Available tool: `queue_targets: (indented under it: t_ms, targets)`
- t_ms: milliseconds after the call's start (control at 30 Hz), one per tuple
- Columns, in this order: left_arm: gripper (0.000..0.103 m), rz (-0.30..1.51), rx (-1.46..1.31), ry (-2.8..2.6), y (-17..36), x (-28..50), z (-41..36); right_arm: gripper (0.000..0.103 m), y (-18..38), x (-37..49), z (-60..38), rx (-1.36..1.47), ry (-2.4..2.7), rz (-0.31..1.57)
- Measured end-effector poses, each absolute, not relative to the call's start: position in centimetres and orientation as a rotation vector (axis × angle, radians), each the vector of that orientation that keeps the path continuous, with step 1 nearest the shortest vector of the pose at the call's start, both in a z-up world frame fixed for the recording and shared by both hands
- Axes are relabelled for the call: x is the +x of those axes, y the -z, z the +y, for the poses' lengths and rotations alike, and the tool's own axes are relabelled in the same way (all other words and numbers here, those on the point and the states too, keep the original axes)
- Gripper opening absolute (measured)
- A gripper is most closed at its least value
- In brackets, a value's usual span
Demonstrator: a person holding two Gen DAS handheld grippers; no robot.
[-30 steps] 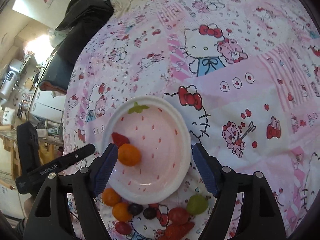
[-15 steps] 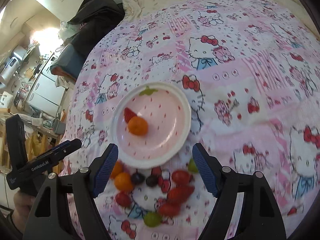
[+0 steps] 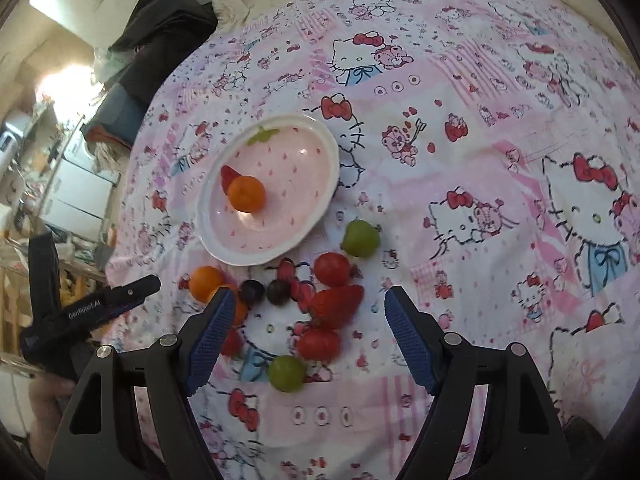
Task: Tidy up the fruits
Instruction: 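Grasp a large orange with the left tool while the right tool grasps a strawberry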
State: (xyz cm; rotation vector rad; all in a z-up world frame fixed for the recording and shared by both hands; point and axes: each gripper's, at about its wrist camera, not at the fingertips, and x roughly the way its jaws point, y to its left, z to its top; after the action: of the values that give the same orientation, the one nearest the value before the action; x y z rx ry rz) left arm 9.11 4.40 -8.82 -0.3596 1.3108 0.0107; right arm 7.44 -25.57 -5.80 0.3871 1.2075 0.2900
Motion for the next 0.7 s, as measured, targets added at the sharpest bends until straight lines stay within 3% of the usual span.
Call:
queue_targets:
  t_ms: [367,500,533,567,700]
  targets:
    - [0.070,1.395,-0.404,0.065,13.2,11.9,1.6,0.079,7.7,8.3,-26.2,0.352,-0.257,1.258]
    - [0.059,1.417,-0.361,0.049,14.0,12.0,1.2,0.079,8.0,8.5,-26.1,0.387,-0.283,1.271]
    - [0.042,1.420,-0.346,0.024,13.9,11.9,1.3,0.079,8.1,8.6,-26.0,0.390,-0.282,1.274]
    - [0.039,1.429,-0.361,0.045,13.9,12.0,1.3,0.079,8.2,8.7,-25.9,0.392,-0.281,1.276]
    - [0.038,1.419,-0.335,0.047,13.2,11.5,1.1,0.079,8.5,9.1,-25.9,0.419,-0.287,1.286]
